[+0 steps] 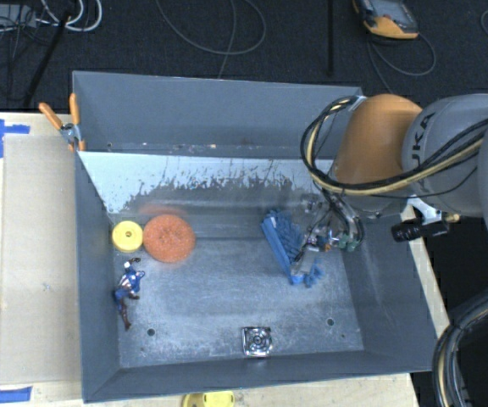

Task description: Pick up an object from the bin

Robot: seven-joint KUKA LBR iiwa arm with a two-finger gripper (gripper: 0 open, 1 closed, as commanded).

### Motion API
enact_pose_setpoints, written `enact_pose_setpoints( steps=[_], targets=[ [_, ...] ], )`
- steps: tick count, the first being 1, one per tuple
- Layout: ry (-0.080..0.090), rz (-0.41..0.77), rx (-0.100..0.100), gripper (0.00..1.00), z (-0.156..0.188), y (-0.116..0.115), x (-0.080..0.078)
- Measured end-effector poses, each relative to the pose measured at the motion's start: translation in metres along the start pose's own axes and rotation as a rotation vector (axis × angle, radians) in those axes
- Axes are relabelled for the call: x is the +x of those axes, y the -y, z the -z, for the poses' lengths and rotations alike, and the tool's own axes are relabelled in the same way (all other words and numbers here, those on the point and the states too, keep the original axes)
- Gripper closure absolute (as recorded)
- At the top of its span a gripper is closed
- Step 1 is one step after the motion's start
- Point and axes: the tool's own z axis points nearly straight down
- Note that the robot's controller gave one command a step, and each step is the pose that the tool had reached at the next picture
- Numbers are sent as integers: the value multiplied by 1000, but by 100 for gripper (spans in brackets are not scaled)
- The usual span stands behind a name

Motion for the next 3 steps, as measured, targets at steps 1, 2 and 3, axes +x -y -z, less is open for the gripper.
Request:
enact_pose_setpoints(
  steps=[1,2,3],
  targets=[
    [-6,-159,1,0,-48,18,-3],
    [-2,-102,1,100,-45,0,-4],
    [-2,-102,1,100,-45,0,-4]
  ],
)
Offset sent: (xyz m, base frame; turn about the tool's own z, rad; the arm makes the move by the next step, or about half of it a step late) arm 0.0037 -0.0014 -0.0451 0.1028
